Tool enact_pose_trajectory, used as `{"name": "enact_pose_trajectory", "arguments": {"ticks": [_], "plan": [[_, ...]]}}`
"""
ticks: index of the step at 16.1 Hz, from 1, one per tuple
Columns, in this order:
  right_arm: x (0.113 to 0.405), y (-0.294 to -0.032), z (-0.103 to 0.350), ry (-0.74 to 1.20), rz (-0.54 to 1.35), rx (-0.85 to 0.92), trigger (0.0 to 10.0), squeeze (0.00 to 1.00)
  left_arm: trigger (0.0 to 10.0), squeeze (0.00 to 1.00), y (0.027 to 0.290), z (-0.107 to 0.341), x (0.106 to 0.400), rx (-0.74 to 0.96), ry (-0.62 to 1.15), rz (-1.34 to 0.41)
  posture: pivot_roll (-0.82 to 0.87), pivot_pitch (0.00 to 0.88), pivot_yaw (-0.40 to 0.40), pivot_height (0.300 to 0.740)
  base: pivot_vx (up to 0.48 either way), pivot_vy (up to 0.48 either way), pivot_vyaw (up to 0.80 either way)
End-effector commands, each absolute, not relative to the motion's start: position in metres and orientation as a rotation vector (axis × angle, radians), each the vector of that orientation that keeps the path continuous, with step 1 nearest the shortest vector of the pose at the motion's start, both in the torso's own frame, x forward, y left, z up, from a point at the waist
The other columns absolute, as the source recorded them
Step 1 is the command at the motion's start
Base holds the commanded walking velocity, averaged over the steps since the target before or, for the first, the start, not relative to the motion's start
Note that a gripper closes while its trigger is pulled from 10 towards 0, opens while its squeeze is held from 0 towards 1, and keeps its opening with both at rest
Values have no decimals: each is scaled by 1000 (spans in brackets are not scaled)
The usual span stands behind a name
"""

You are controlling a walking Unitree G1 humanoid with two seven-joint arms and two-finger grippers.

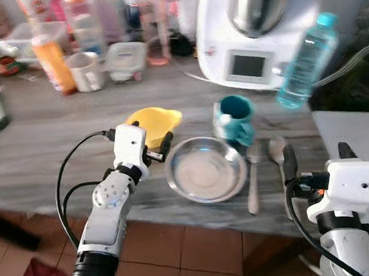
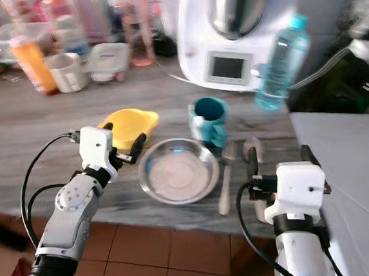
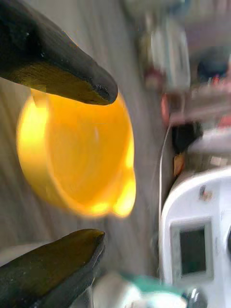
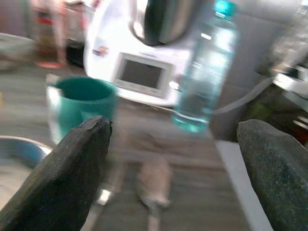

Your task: Setting the table

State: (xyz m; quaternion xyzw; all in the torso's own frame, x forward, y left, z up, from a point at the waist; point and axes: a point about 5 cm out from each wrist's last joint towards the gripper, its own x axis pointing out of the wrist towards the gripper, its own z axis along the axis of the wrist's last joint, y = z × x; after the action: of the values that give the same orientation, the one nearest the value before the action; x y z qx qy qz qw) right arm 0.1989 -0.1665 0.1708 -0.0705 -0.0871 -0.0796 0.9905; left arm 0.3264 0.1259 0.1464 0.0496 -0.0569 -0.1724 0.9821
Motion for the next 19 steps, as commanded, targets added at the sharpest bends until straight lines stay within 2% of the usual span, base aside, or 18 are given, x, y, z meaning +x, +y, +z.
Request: {"name": "enact_pose_trajectory", "arguments": {"ticks": [1, 6, 16, 19], "plan": [[199, -166, 171, -181, -153, -143, 10000, 0, 10000, 0, 128, 152, 327, 107, -140, -337, 20, 104, -25, 740, 0, 0, 0], [198, -168, 175, -202, -169, -153, 10000, 0, 10000, 0, 127, 167, 325, 106, -213, -330, 18, 108, -24, 740, 0, 0, 0], [195, -171, 171, -184, -188, -146, 10000, 0, 10000, 0, 127, 160, 324, 100, -174, -355, 15, 112, -24, 740, 0, 0, 0], [195, -171, 171, -179, -192, -144, 10000, 0, 10000, 0, 128, 159, 325, 96, -166, -352, 12, 113, -22, 740, 0, 0, -752]]}}
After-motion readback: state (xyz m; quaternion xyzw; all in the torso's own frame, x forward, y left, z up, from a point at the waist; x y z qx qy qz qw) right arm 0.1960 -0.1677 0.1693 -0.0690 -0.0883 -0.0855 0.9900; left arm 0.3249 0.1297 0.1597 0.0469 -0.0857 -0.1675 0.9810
